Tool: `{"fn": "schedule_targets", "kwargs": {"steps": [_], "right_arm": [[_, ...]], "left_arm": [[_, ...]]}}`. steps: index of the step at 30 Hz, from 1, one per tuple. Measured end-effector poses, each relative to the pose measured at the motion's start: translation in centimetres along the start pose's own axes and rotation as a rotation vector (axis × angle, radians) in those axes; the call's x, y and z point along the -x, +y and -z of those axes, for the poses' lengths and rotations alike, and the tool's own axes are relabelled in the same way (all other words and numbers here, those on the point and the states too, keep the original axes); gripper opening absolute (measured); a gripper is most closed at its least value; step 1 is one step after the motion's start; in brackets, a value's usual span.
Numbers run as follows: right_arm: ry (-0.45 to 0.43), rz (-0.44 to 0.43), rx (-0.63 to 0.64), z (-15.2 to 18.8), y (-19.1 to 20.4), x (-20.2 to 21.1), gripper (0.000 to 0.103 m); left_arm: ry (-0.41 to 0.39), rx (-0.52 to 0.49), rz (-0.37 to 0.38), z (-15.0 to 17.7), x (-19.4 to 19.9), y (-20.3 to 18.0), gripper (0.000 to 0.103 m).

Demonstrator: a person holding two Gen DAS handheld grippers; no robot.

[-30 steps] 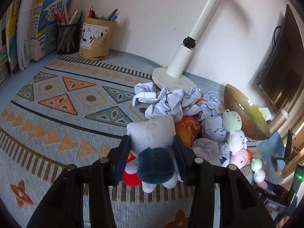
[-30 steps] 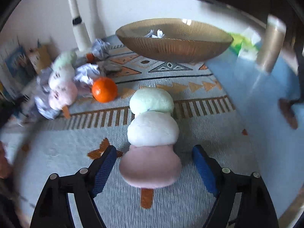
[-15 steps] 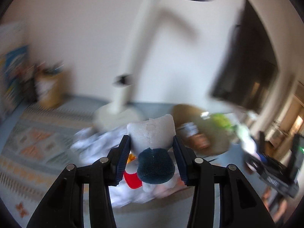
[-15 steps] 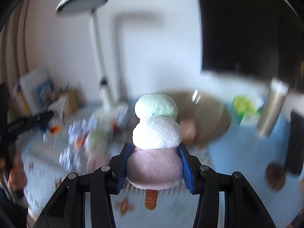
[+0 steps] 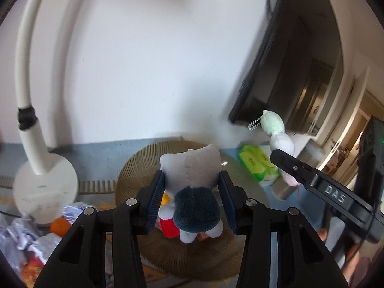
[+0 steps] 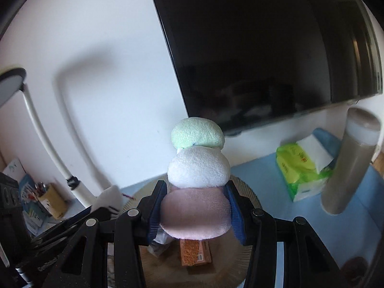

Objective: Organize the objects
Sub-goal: 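Carry the cat plush with the left tool into the bowl while the right tool drops the dango plush there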

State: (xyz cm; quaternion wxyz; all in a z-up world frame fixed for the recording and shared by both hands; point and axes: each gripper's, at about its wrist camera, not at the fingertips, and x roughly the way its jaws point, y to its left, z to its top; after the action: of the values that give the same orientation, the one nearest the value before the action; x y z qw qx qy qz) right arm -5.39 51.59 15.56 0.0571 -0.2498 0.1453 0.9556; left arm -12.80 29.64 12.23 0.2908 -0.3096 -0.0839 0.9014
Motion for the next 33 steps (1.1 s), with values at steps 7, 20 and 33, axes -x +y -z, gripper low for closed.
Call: {"fn": "schedule_targets", "kwargs": {"steps": [7,20,33], "right_arm": [[0.072,0.011,-0.008,2.4,-0.9,-2.0,0.049],[0.068,-0.033,-0.133,2.3,-3.2,0.1,0.081],[0.097,-0.237,-0.009,8.5,6.5,11.8,0.091]], "left_arm": [[0.067,0.01,-0.009,1.8,-3.3,0.7,0.043],[-0.088,0.043,0.026,0.2,3.2,0.4,0.102],[-0.268,0.012,-0.297,5.8,25.7,6.1,0.102]]}}
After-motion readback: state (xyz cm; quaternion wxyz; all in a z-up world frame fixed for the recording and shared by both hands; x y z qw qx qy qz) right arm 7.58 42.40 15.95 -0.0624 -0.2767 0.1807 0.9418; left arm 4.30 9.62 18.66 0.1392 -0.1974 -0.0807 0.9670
